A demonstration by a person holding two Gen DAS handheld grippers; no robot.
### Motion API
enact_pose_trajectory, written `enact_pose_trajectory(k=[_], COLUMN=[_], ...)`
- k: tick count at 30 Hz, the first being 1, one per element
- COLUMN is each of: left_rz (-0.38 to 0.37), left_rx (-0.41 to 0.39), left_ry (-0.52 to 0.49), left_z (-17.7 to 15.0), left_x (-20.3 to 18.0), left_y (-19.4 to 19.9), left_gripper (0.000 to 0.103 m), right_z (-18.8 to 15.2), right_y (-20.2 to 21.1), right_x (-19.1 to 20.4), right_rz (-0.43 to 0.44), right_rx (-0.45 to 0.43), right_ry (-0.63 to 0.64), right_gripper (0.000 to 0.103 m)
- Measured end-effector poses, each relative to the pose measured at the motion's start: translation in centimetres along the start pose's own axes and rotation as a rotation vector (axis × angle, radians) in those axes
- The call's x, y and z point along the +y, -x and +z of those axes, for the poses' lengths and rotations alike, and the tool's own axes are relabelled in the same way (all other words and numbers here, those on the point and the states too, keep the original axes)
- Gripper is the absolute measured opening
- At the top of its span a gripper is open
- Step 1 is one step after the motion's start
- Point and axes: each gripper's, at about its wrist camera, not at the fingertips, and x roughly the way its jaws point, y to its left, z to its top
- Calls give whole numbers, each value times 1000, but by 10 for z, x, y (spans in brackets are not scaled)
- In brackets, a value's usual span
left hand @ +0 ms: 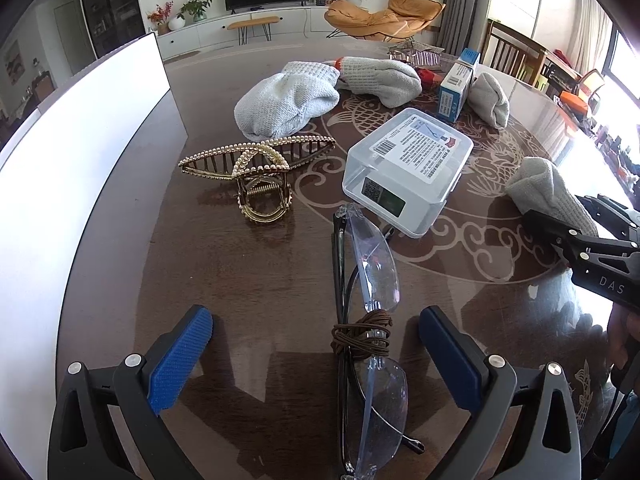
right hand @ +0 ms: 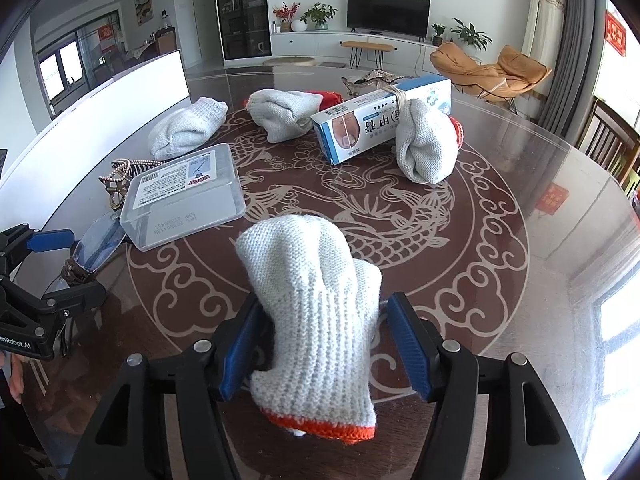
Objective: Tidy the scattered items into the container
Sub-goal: 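Carry the glove in the right tool and glasses in the left tool toward the white bin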
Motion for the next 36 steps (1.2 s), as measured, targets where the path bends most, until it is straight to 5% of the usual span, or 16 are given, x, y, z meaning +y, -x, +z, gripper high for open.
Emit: enact_pose_trajectory(k=[20, 23, 24, 25, 27, 29, 36], left_rz=[-15, -15, -12, -15, -89, -108, -169], left_rx=[-41, -65, -68, -68, -58, -60, -18], left_ry=[-25, -14, -4, 13, 96, 138, 167], left_z=[-4, -5, -3, -2, -2, -6, -16], left_x=[-22, -20, -18, -14, -3, -1, -25], left_y=[1, 7, 9, 11, 14, 18, 33], left_gripper=[102, 78, 58, 26, 24, 20, 20], right_z=[0, 0, 0, 0, 0, -1, -17], right_y=[0, 0, 0, 0, 1, 4, 36], right_x=[0, 0, 0, 1, -1, -3, 4], right_rz=[2, 2, 3, 4, 10, 17, 127], right_rx=[1, 1, 1, 1, -4, -19, 22], right_ry=[-3, -3, -4, -4, -13, -16, -43], right_gripper=[66, 66, 66, 66, 60, 28, 28])
